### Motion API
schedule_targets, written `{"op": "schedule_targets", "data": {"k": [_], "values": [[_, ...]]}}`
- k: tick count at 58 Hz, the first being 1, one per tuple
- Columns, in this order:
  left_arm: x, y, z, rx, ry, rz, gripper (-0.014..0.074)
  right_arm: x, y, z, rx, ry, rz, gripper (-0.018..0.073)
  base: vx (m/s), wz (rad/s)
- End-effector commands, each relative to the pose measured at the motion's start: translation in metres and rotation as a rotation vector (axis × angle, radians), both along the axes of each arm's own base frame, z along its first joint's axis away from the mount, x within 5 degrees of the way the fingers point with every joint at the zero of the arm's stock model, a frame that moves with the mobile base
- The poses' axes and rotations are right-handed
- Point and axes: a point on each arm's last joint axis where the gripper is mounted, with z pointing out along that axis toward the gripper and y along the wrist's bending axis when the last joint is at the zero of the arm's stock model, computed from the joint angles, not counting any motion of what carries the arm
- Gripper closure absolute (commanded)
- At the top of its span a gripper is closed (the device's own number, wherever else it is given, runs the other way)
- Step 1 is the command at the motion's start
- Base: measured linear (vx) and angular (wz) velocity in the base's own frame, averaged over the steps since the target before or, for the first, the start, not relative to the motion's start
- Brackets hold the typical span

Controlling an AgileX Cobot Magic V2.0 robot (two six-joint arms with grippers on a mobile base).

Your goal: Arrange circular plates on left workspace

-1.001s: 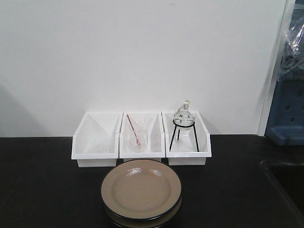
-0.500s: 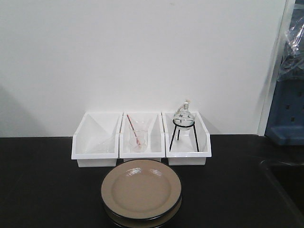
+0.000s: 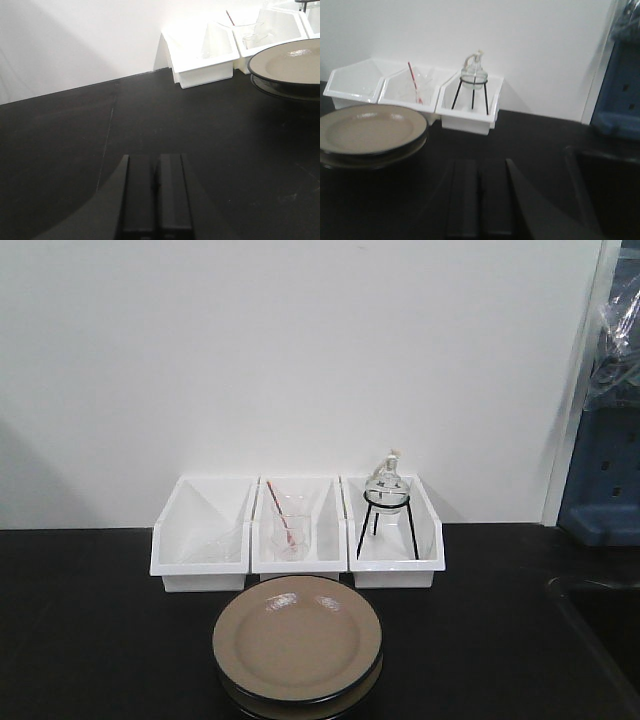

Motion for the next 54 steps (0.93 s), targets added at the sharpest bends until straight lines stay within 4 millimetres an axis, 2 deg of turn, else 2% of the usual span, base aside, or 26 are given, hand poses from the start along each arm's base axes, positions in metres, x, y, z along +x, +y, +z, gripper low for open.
{"op": "schedule_targets", "data": {"k": [1,5,14,54], "values": [[0.0,0.001,0.004,-0.011,-0.081,0.007,0.0594,-0.005,-0.002,-0.016,0.051,-0.079,-0.022,0.0559,0.0,0.0],[0.0,0.001,0.004,-0.011,-0.081,0.007,0.0594,-0.01,-0.006,-0.034,0.096,-0.08,-0.064,0.0559,0.0,0.0],[0.0,0.001,0.004,-0.011,-0.08,0.007,0.0594,-0.014,-0.011,-0.054,0.149,-0.085,-0.148,0.0559,0.0,0.0],[0.0,0.001,0.004,-0.011,-0.08,0.007,0.0594,-0.014,-0.011,-0.058,0.109,-0.04,-0.151,0.0559,0.0,0.0]]}}
